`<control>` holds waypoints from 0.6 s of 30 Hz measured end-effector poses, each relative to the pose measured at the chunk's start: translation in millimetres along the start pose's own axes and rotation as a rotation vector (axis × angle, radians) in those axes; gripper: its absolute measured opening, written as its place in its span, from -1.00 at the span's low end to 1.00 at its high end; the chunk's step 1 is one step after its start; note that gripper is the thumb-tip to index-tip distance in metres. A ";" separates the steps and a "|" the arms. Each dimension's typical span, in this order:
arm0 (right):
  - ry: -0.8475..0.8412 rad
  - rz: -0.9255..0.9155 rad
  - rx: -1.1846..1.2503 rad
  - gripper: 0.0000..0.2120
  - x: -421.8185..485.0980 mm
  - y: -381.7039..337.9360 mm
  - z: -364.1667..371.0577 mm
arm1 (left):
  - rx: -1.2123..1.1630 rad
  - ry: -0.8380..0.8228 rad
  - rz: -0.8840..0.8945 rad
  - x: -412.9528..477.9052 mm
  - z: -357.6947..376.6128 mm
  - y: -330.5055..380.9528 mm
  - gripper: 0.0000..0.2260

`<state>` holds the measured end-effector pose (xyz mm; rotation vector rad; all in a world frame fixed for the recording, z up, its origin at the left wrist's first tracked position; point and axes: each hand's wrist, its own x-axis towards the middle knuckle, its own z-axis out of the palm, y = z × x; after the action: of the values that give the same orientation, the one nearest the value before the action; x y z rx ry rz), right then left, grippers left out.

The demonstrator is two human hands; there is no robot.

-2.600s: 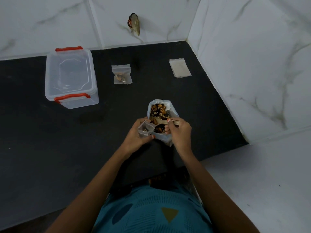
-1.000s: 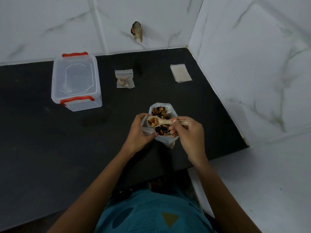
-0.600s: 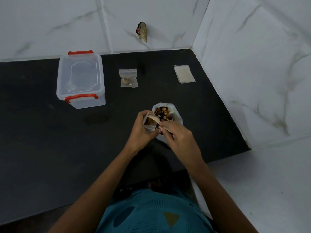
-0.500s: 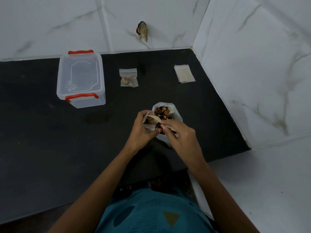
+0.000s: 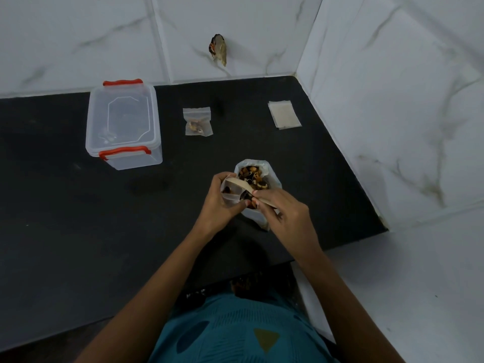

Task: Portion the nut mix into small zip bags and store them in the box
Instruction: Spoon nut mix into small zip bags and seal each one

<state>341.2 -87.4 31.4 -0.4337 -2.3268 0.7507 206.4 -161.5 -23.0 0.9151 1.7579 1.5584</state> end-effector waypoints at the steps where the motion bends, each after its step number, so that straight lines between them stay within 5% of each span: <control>1: -0.003 0.009 0.018 -0.78 0.1 0.4 -0.1 | -0.002 0.000 -0.001 0.1 0.3 1.3 -0.51; 7: 0.133 0.475 0.343 -0.88 4.1 -4.2 -5.2 | -0.018 -0.002 -0.027 -1.0 -0.5 4.1 -0.51; 11: 0.218 0.603 0.488 -0.91 9.5 -1.5 -10.4 | 0.016 -0.014 -0.021 -1.3 -3.3 -2.1 -0.50; 18: 0.185 0.682 0.247 -0.90 2.7 25.0 -5.5 | 0.045 -0.055 -0.067 -9.2 -17.4 -23.0 -0.52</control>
<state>345.6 -64.3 20.8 -1.1536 -1.8702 1.2338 195.3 -180.5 -43.8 0.9026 1.7728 1.4433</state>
